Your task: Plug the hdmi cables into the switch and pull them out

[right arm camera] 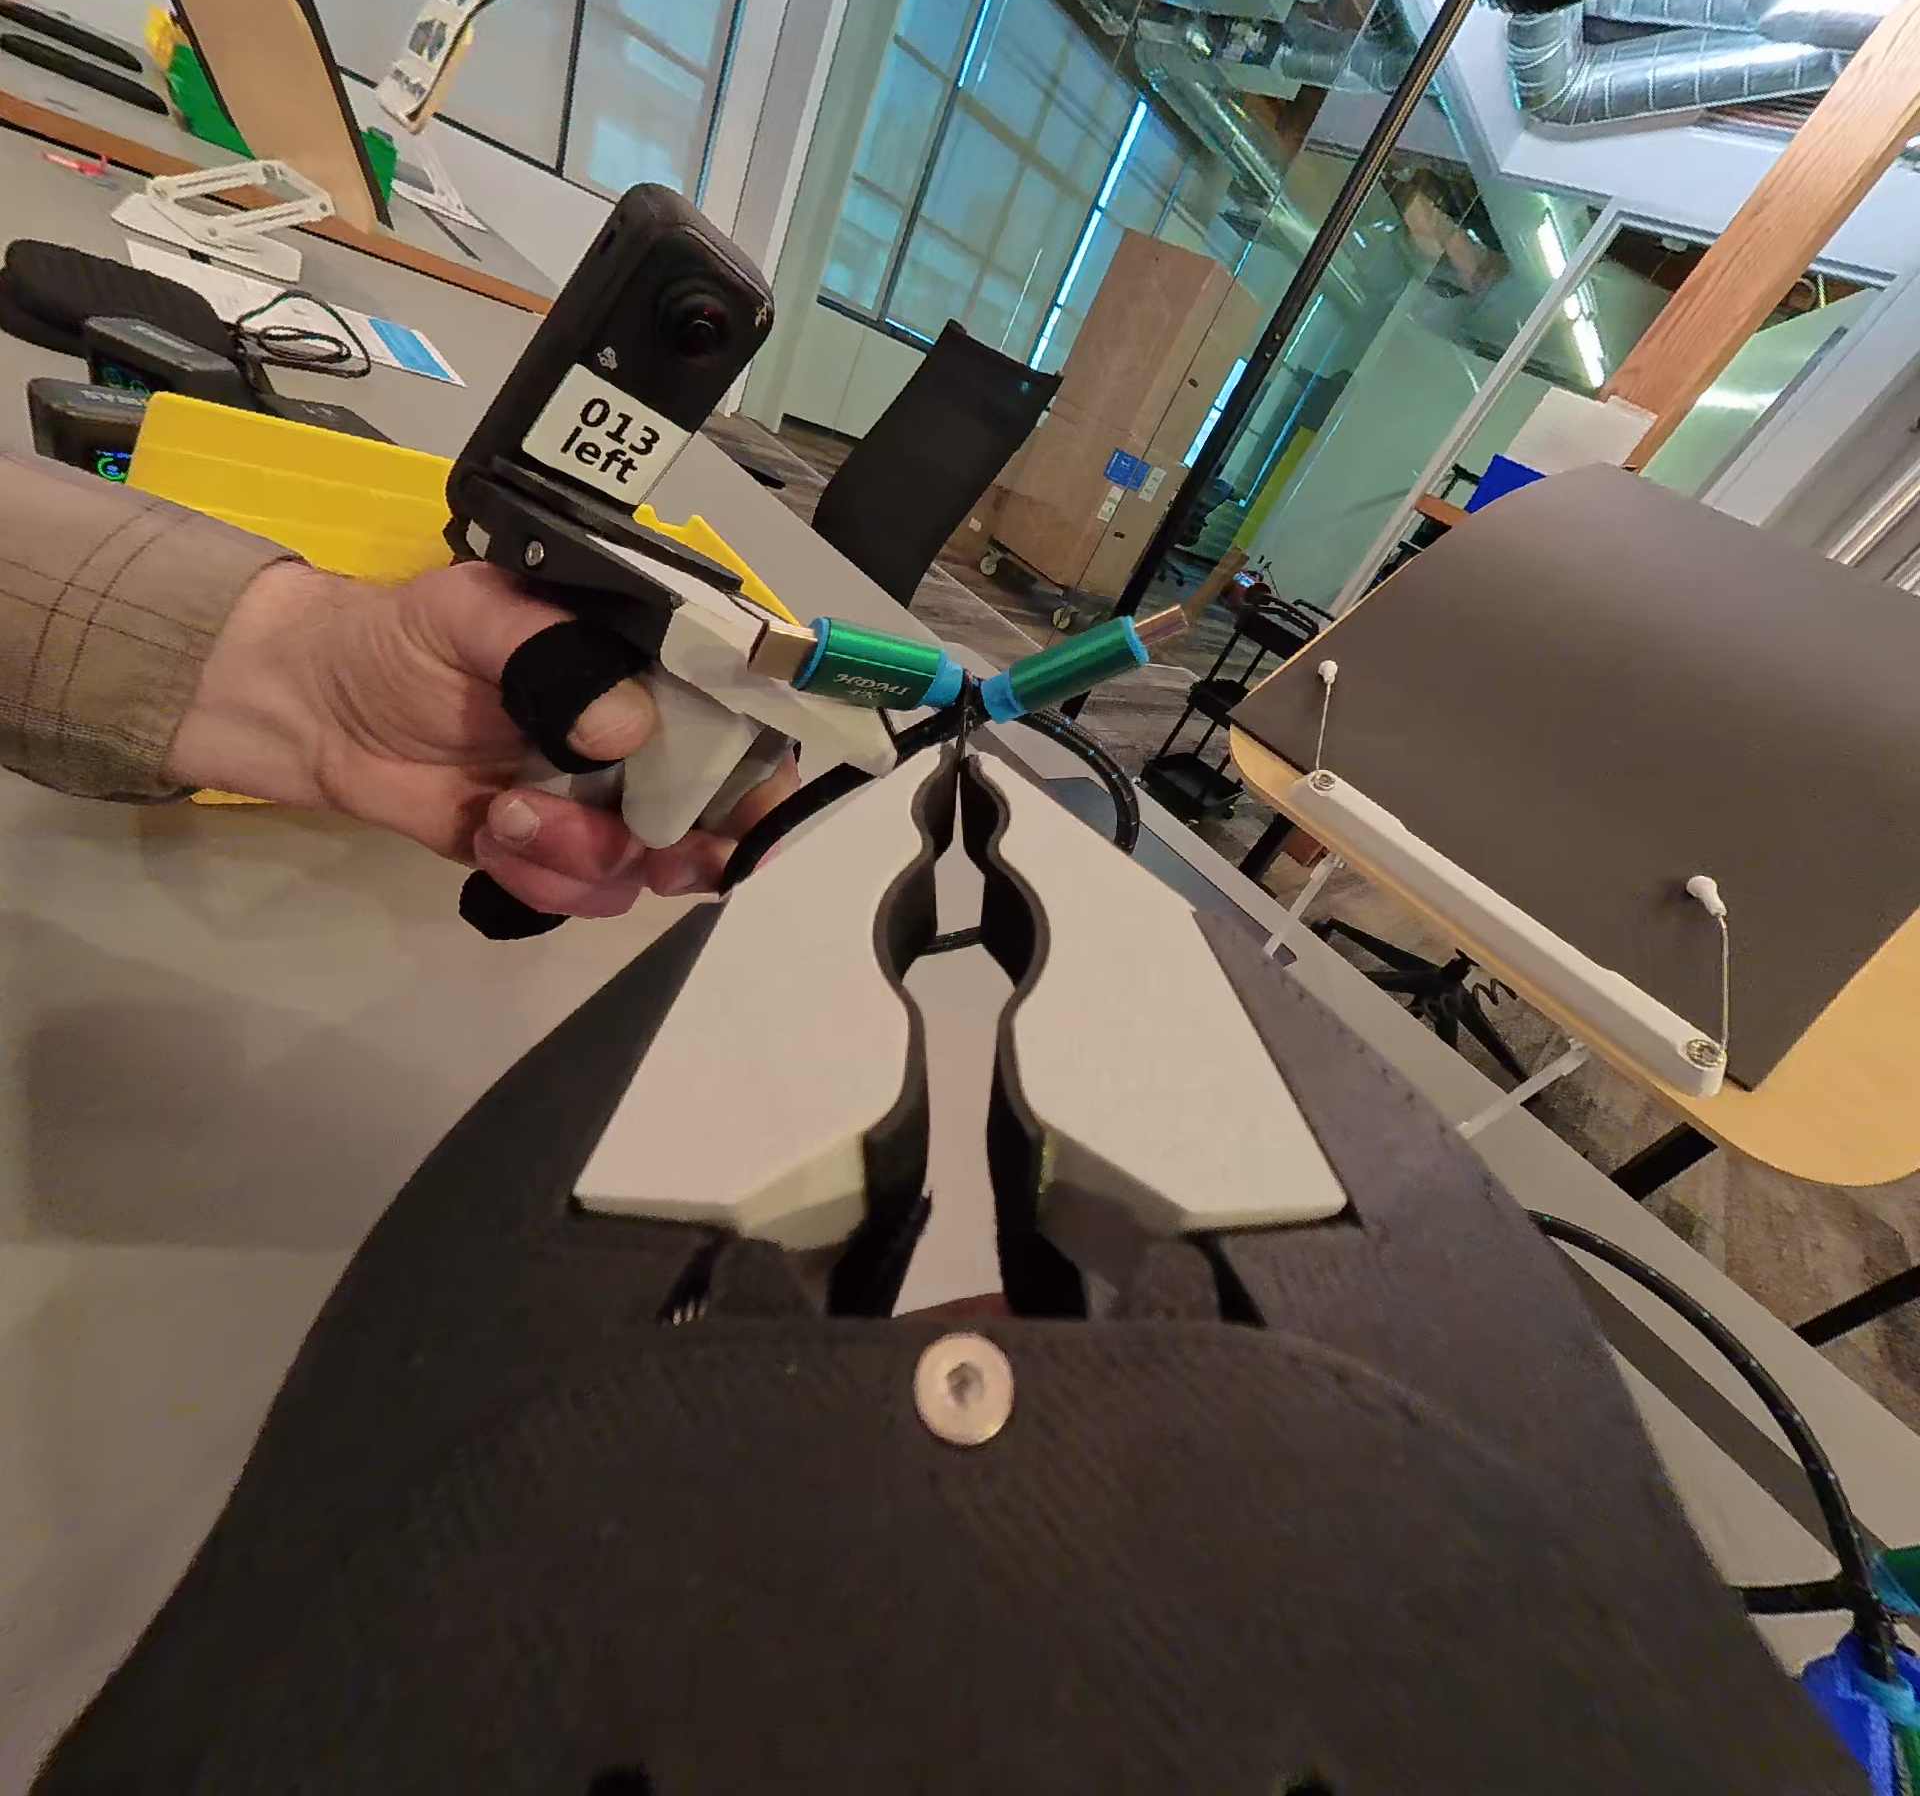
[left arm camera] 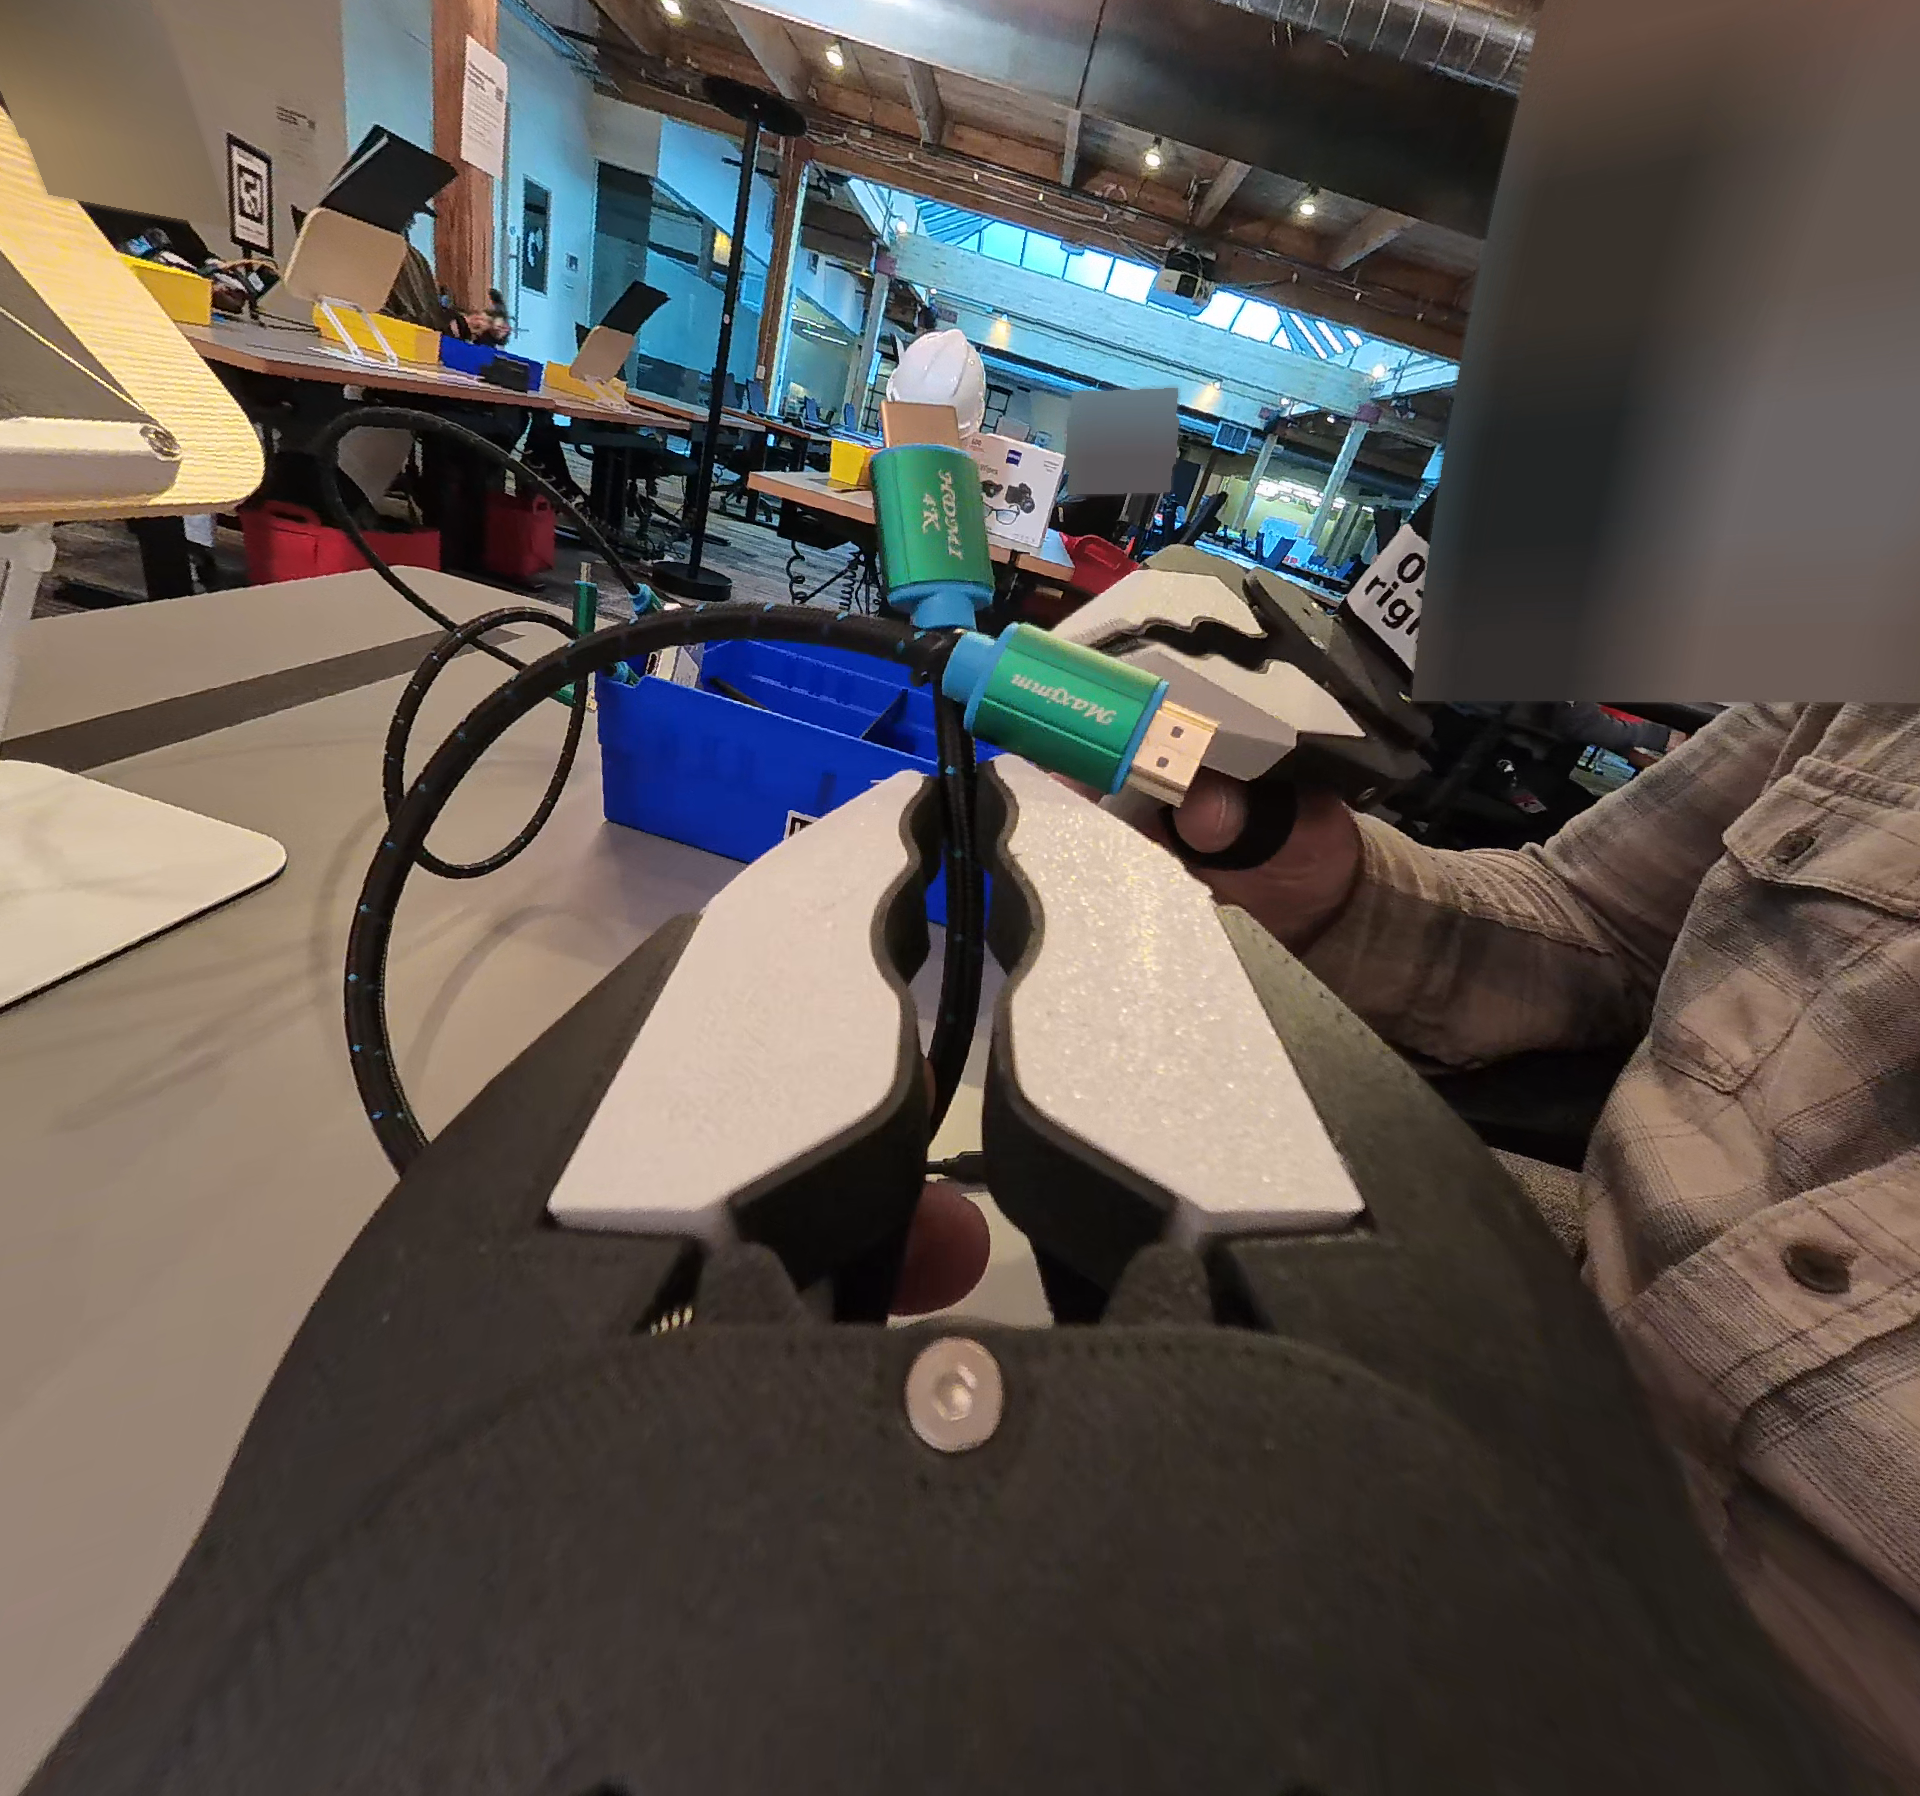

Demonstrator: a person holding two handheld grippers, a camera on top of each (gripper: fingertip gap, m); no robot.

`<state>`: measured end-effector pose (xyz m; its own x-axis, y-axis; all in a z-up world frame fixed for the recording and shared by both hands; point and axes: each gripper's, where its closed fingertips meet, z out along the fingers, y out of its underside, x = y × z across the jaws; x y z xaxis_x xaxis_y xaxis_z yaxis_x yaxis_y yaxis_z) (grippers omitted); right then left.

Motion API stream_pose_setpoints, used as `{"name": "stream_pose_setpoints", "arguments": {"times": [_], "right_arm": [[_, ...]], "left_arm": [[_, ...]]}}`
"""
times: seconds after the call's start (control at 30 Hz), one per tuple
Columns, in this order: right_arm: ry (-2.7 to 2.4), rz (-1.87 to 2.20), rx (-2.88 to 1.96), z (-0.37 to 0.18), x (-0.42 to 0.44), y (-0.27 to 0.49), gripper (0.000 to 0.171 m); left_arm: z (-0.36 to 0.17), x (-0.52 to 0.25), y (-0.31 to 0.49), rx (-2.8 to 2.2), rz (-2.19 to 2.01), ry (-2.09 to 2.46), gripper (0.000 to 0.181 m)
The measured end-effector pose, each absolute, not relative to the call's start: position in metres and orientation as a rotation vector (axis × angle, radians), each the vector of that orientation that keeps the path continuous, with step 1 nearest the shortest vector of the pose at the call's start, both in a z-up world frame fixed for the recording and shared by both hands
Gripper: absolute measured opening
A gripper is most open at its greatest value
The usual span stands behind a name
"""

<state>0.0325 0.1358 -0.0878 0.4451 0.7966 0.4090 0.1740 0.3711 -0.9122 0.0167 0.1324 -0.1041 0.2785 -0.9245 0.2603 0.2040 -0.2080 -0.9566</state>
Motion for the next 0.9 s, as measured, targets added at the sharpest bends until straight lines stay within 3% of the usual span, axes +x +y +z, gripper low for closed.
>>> {"name": "stream_pose_setpoints", "arguments": {"times": [0.7, 0.8, 0.9], "right_arm": [[-1.117, 0.520, -1.138, -0.0924, 0.0281, 0.1300, 0.000], [-1.072, 0.534, -1.162, -0.0890, 0.0327, 0.1360, 0.014], [-1.074, 0.540, -1.171, -0.0910, 0.0336, 0.1380, 0.014]], "left_arm": [[-0.1088, 0.0193, 0.1330, -1.394, -1.160, 0.769, 0.005], [-0.1064, 0.0194, 0.1311, -1.383, -1.160, 0.781, 0.006], [-0.1049, 0.0196, 0.1296, -1.375, -1.166, 0.787, 0.005]]}}
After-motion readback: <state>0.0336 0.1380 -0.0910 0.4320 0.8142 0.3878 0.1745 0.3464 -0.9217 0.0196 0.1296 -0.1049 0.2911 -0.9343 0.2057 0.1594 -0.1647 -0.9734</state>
